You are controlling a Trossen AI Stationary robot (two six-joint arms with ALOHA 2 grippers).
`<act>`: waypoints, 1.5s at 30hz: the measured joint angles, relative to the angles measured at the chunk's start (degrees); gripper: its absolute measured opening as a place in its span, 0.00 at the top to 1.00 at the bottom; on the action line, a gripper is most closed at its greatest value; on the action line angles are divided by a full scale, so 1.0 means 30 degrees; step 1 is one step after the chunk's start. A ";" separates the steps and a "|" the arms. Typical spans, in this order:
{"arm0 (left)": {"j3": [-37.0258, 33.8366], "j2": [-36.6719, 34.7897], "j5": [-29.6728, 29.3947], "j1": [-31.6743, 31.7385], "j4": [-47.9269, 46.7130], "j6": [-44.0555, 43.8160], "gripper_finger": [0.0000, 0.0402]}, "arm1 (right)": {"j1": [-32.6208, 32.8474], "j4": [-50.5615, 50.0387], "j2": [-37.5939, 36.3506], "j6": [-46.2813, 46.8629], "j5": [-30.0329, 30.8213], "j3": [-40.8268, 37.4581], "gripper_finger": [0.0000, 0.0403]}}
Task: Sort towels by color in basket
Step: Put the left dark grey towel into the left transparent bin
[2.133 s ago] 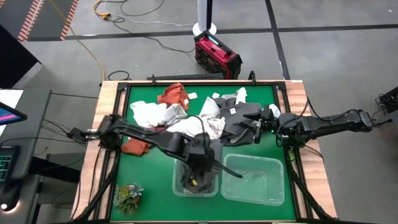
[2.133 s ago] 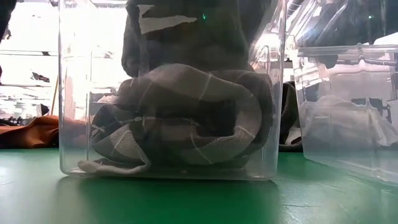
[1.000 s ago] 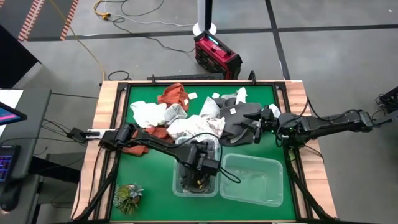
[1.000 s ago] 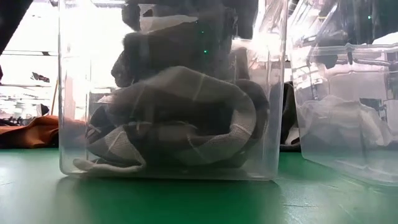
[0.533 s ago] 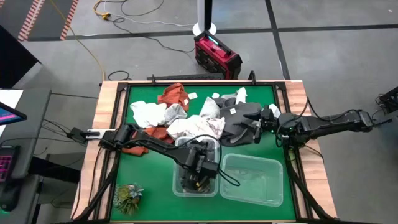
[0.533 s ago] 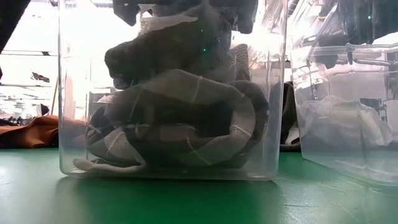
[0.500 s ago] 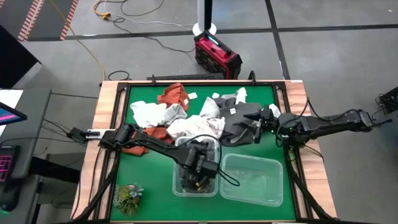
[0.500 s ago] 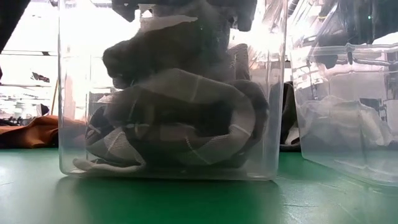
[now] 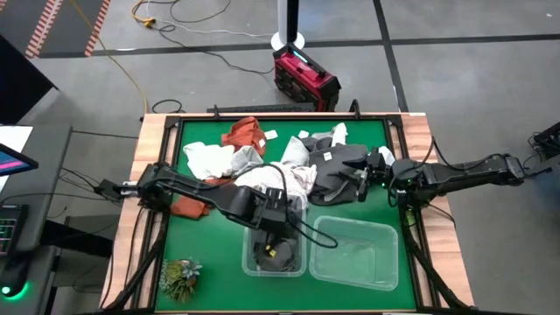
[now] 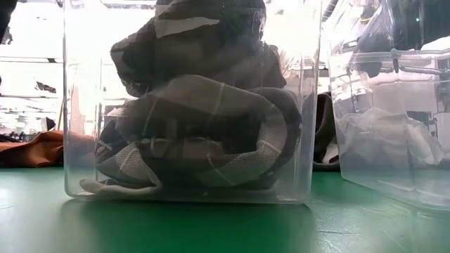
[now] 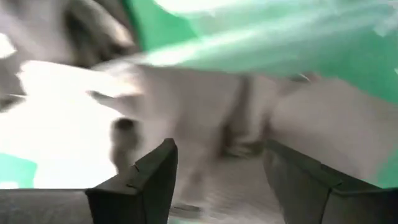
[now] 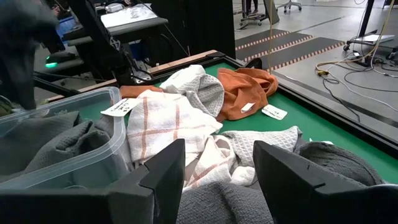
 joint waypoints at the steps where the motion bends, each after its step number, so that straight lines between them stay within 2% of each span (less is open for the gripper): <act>1: 0.0005 -0.0037 -0.0791 0.0036 0.0160 0.0169 0.44 | 0.0000 0.0000 -0.0007 0.0000 0.0006 0.0000 0.46; 3: -0.0004 0.0014 -0.1641 0.0158 0.0249 0.0546 0.44 | 0.0000 0.0000 -0.0001 0.0000 0.0001 0.0000 0.46; 6: -0.0676 0.0221 -0.1247 0.0556 0.0647 0.0973 0.44 | 0.0000 0.0000 -0.0004 0.0007 0.0000 0.0000 0.46; 10: -0.3413 0.0590 -0.0462 0.1141 0.2044 0.0827 0.44 | 0.0000 -0.0088 0.0000 0.0000 0.0000 0.0000 0.46; 14: -0.7470 0.0545 0.1563 0.1349 0.6206 0.0591 0.44 | 0.0007 -0.0255 0.0000 0.0003 0.0000 0.0000 0.46; 16: -0.8489 0.0459 0.2667 0.1320 0.7506 0.0441 0.44 | -0.0002 -0.0240 -0.0002 0.0001 0.0001 0.0000 0.46; 18: -0.9014 0.0515 0.2870 0.1170 0.7621 0.0409 0.44 | -0.0007 -0.0204 -0.0003 0.0000 0.0007 0.0000 0.46; 20: -0.9010 0.0582 0.2895 0.1145 0.7415 0.0268 0.44 | -0.0007 -0.0186 0.0000 0.0000 0.0007 0.0000 0.46; 25: -0.7218 0.0303 0.2795 0.0879 0.6547 0.0166 0.44 | -0.0007 -0.0029 0.0000 0.0007 0.0007 0.0000 0.46; 35: -0.2942 0.0327 0.0216 -0.0087 0.3470 0.3653 0.44 | 0.0007 -0.0131 0.0000 0.0023 0.0007 0.0000 0.46; 40: -0.2902 0.0327 -0.2512 -0.0147 0.3242 0.6321 0.44 | 0.0007 -0.0138 0.0000 0.0022 0.0007 0.0000 0.46; 42: -0.3420 0.0306 -0.2324 0.0014 0.3154 0.6919 0.44 | 0.0000 -0.0145 0.0000 0.0029 0.0007 0.0000 0.46; 45: -0.4773 0.0445 -0.0862 0.0313 0.3640 0.6724 0.44 | 0.0007 -0.0146 -0.0001 0.0036 0.0007 0.0000 0.46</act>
